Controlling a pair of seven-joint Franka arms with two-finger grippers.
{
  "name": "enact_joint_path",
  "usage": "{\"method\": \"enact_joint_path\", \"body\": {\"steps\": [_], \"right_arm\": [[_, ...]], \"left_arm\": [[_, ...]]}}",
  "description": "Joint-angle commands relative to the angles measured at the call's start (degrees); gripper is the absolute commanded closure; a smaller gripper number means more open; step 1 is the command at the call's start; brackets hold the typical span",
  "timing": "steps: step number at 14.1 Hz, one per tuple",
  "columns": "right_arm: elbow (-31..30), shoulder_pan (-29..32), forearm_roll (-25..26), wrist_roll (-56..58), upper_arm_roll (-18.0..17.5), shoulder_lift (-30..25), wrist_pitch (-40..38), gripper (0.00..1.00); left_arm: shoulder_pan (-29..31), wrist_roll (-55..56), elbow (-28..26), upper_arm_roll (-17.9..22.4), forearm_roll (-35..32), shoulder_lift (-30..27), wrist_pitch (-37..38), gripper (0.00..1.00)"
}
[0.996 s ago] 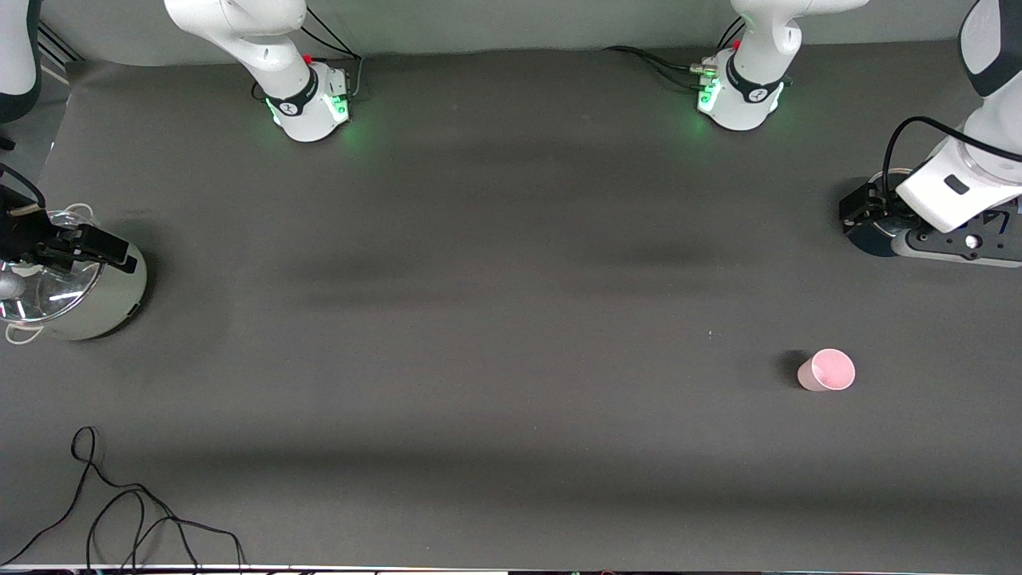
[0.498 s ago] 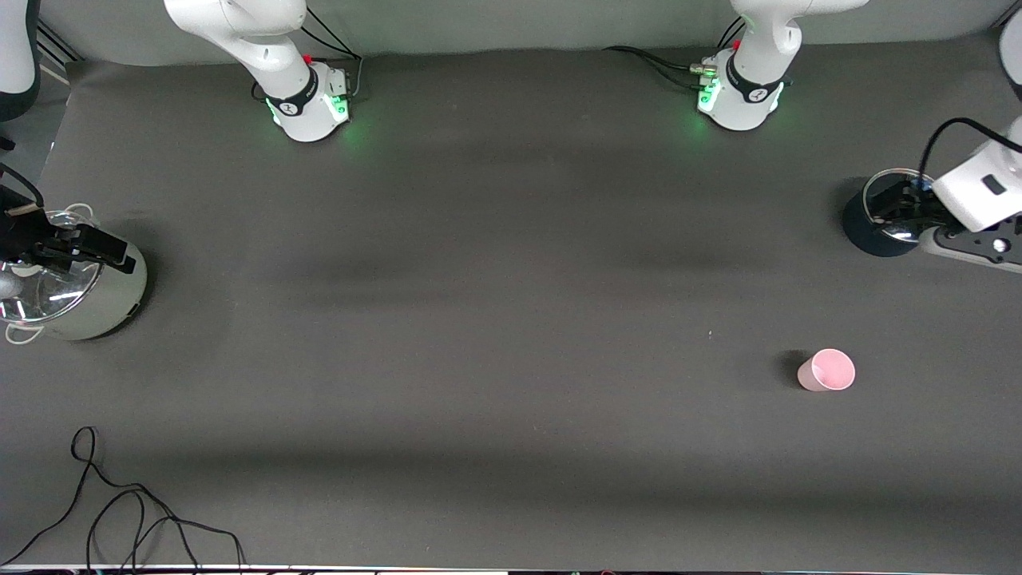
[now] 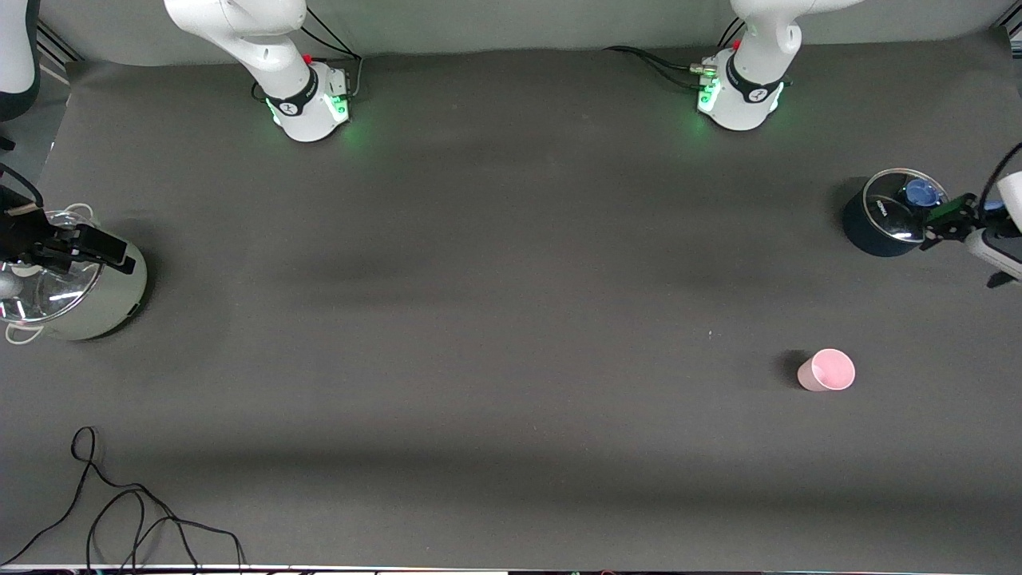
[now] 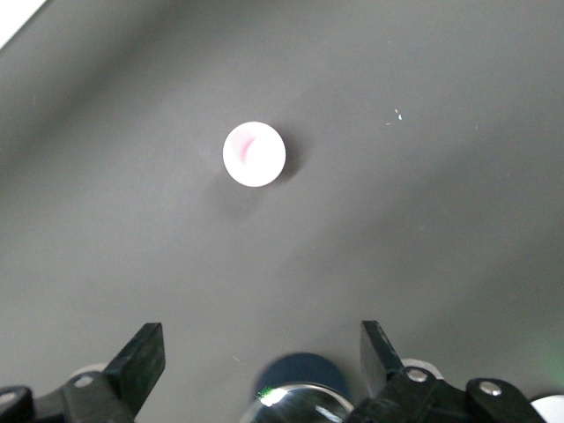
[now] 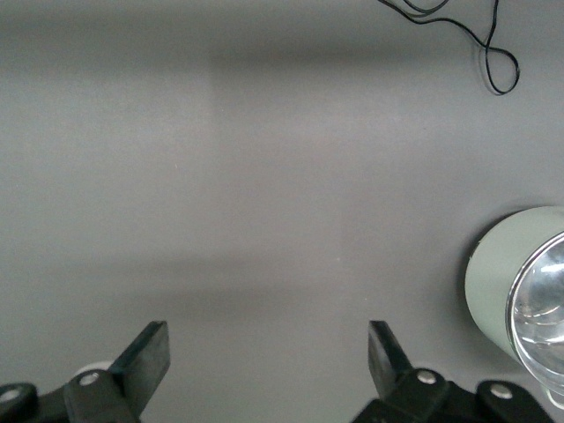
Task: Transfer pink cup from left to right arm
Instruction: 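Reach the left gripper down to the pink cup and grasp it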
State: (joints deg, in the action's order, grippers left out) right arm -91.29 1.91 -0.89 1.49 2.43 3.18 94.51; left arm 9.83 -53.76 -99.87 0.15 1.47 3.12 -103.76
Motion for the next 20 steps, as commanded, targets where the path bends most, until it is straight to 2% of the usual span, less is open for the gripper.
{"method": "enact_joint_path", "body": {"steps": [1, 5, 9, 11, 15, 20], "right_arm": [[-0.03, -0.51, 0.71, 0.35, 0.3, -0.64, 0.15, 0.0], [-0.03, -0.51, 0.45, 0.35, 0.29, -0.64, 0.15, 0.0], [-0.47, -0.51, 0.45, 0.35, 0.29, -0.64, 0.33, 0.0], [-0.82, -0.51, 0.36, 0.35, 0.38, -0.64, 0.42, 0.0], [-0.82, -0.51, 0.36, 0.35, 0.38, -0.72, 0.42, 0.0], [-1.61, -0.51, 0.01, 0.35, 0.99, -0.99, 1.55, 0.0]], "left_arm": [[4.83, -11.86, 0.99, -0.23, 7.64, 3.46, -0.82, 0.01], [9.76, -27.58, 1.17, -0.23, 15.74, 8.65, -2.92, 0.01], [15.74, -45.77, 1.43, -0.23, 29.96, 17.95, -3.73, 0.01], [17.68, -54.48, 1.69, -0.23, 34.63, 21.83, -3.81, 0.02], [19.62, -63.64, 1.69, -0.32, 40.17, 27.98, -3.81, 0.01], [19.62, -73.66, 4.59, -0.41, 47.64, 36.42, -3.46, 0.01]]}}
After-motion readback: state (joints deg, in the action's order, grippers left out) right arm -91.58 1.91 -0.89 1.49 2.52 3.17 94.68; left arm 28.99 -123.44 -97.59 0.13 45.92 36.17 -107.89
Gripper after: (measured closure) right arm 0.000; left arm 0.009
